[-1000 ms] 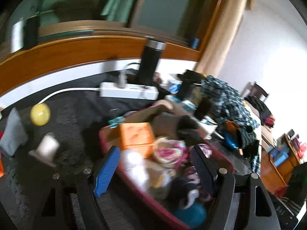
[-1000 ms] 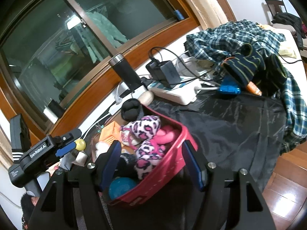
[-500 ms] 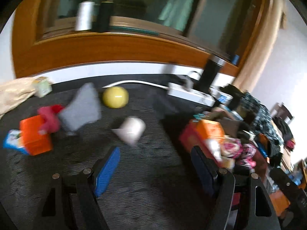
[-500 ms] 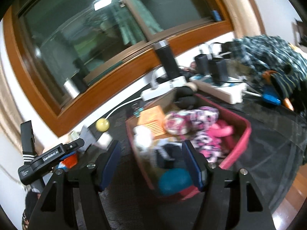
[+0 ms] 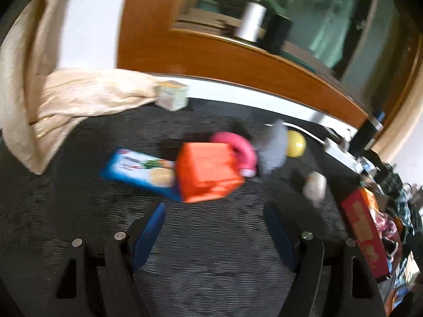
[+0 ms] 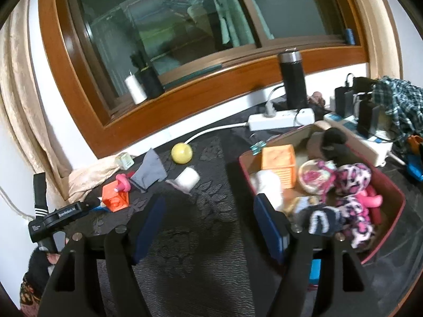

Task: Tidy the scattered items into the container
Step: 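Move left tool to blue biscuit packet and close on it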

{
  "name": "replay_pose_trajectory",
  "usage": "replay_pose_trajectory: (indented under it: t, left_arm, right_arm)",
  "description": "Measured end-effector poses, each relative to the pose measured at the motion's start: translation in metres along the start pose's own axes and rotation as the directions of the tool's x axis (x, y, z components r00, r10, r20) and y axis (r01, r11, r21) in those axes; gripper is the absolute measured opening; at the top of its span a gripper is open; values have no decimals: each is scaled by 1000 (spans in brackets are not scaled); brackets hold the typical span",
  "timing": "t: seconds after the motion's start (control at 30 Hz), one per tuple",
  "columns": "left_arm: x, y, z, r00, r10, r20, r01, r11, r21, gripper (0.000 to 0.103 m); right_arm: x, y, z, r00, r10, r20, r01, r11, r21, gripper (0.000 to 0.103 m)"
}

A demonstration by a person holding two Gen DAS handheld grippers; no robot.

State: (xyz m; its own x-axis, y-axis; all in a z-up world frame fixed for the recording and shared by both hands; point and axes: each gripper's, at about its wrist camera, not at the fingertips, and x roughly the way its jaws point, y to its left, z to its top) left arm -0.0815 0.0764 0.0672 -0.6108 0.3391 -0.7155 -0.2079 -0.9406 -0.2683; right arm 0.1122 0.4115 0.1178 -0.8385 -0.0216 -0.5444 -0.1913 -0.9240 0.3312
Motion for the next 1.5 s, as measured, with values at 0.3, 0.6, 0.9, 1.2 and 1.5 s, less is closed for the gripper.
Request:
replay_pose_trajectory:
  t: [0.3,0.6,0.9,1.2,1.5]
  left_arm:
    - [21,39,9,996,93,-15,-92,995,21,78]
    - [44,56,15,993,110,-45,-109,994,18,78]
    - [58,64,25,993,99,-61,-95,993,72,78]
    - [54,64,37,997,78,-20,-65,926,373,78]
    - [58,61,35,999,7,-33,10,873,487,78]
  right_arm:
    - [27,18,-4,999,8,-53,-9,1000,-14,74]
    - [50,18,-9,995,8,-99,-10,1000,-14,74]
    - [66,14,-14,991,8,-134,-8,1000,-2,74]
    - [77,12,-18,987,-11,-161,12,1000,4,74]
    - [84,22,-23,982,-21,-186,17,1000,-23,74]
